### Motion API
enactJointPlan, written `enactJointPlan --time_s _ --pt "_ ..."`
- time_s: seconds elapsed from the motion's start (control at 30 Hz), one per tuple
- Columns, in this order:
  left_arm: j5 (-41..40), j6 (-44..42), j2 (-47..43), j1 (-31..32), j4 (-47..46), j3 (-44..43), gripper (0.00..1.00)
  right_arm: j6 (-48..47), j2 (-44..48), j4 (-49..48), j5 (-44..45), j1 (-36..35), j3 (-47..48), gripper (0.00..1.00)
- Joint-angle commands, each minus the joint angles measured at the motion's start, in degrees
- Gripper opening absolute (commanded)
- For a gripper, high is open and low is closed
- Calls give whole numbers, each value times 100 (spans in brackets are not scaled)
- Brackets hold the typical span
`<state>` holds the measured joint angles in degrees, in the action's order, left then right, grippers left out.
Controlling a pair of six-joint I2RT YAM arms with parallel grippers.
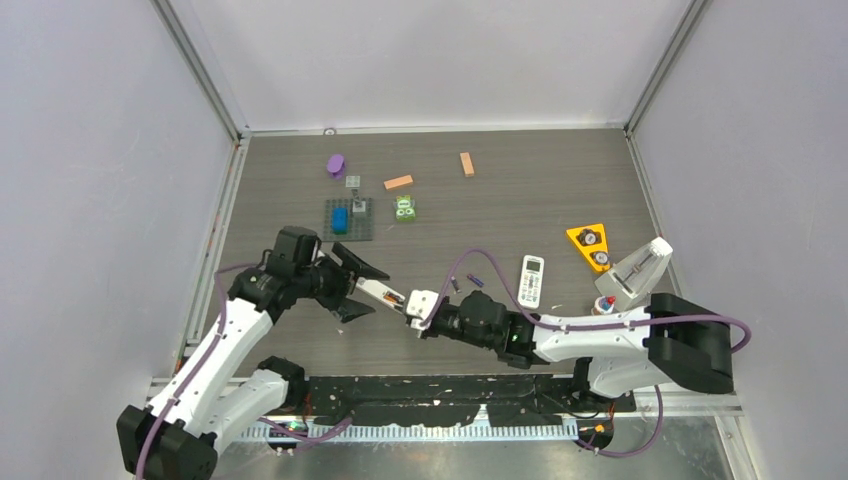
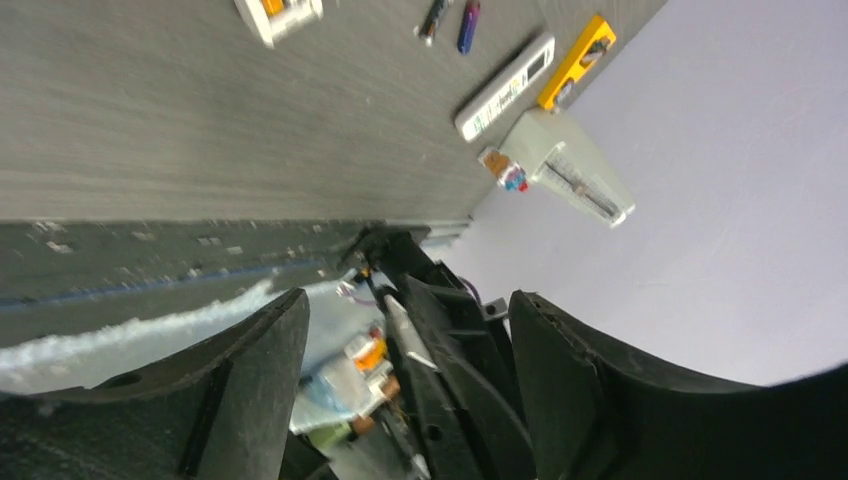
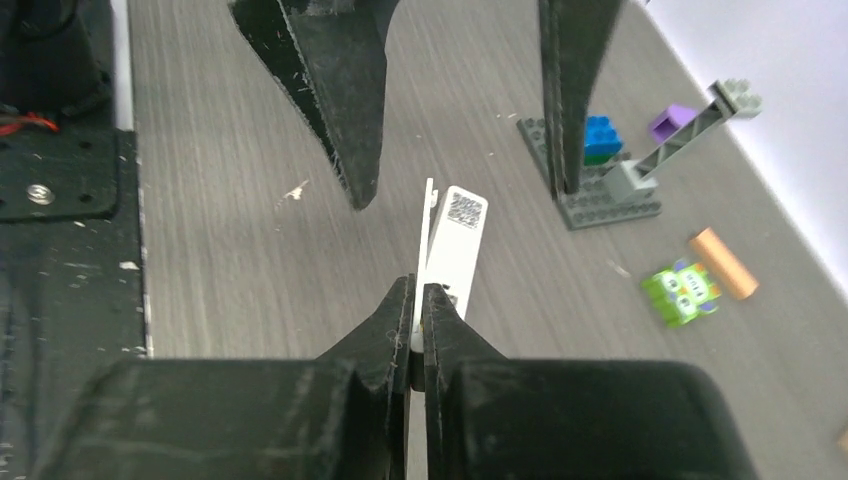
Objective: Load the batteries into the remote control
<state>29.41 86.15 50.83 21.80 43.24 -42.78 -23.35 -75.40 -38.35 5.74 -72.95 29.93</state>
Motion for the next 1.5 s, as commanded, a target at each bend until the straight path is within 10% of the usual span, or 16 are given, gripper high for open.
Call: enactJointPlan --time_s 0.0,0.3,0.57,1.47 --pt "-785 -1263 -195 -310 103 -163 75 1889 447 683 -215 306 304 5" --pt "-1755 -3959 -302 -378 -572 63 76 5240 519 2220 -1707 1723 584 5" --pt "-2229 -5308 79 -458 -705 131 78 7486 -1319 1863 -3189 2140 1606 6" --pt "-832 -4637 1604 -862 -2071 625 58 10464 -2828 1770 -2194 2073 1783 5"
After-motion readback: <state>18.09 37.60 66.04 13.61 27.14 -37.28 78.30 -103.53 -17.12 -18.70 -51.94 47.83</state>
